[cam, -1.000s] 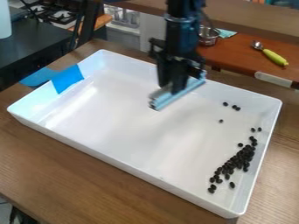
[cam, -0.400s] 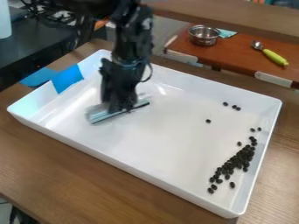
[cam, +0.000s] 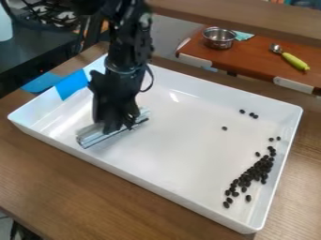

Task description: Sweep into pile

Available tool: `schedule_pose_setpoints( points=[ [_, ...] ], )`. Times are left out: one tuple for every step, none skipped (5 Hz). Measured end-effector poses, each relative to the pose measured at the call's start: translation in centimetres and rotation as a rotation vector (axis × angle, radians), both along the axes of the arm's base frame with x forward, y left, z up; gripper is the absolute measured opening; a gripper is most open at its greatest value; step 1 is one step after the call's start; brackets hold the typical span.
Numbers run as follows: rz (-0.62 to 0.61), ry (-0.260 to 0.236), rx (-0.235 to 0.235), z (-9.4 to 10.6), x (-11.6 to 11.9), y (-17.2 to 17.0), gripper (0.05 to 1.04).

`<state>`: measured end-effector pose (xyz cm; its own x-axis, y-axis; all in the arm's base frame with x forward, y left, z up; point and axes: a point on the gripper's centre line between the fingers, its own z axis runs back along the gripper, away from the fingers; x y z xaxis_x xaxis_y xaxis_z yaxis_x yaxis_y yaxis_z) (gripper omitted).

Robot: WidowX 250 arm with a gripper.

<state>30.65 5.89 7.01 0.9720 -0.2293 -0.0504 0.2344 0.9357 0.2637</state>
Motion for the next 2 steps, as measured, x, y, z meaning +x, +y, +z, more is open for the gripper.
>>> schedule_pose_setpoints(
  points=[
    [0.097, 0.021, -0.068, 0.4, -1.2, -2.2, 0.33],
    [0.167, -0.009, -0.081, -0.2, -1.3, -3.4, 0.33]
  ],
)
